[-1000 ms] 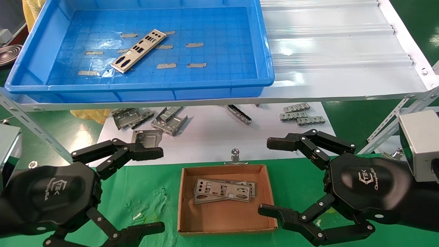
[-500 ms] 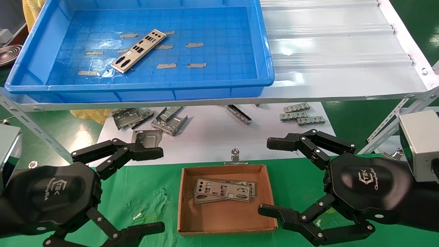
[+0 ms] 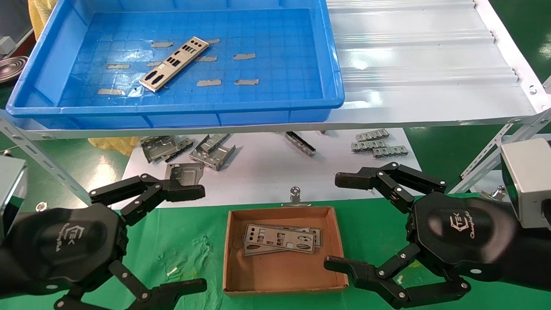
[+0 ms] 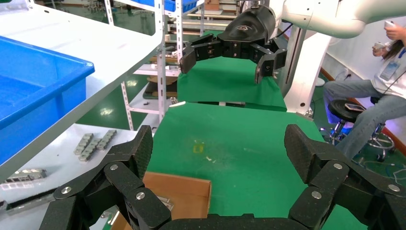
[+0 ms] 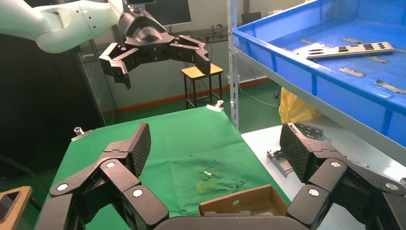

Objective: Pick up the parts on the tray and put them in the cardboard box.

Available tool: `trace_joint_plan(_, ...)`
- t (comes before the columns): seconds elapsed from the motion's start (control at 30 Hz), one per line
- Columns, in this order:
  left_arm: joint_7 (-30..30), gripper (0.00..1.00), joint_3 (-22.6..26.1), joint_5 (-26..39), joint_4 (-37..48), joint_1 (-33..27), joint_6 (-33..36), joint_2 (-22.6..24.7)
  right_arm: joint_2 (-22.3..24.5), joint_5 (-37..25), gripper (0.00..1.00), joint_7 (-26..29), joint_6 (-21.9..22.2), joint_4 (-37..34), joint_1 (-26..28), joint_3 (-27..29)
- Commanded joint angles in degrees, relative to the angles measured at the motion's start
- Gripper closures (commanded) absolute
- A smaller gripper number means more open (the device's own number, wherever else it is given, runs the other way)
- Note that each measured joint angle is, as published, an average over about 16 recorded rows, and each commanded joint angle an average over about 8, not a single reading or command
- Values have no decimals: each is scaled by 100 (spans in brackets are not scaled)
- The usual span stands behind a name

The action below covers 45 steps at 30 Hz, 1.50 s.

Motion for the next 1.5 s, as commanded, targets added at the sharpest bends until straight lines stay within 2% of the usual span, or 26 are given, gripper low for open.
trace_joint_plan(0.03,0,0,0,0,0,0,0,0,0,0,0,0,0,0,0,0)
trace_joint_plan(1.5,0,0,0,0,0,0,0,0,0,0,0,0,0,0,0,0)
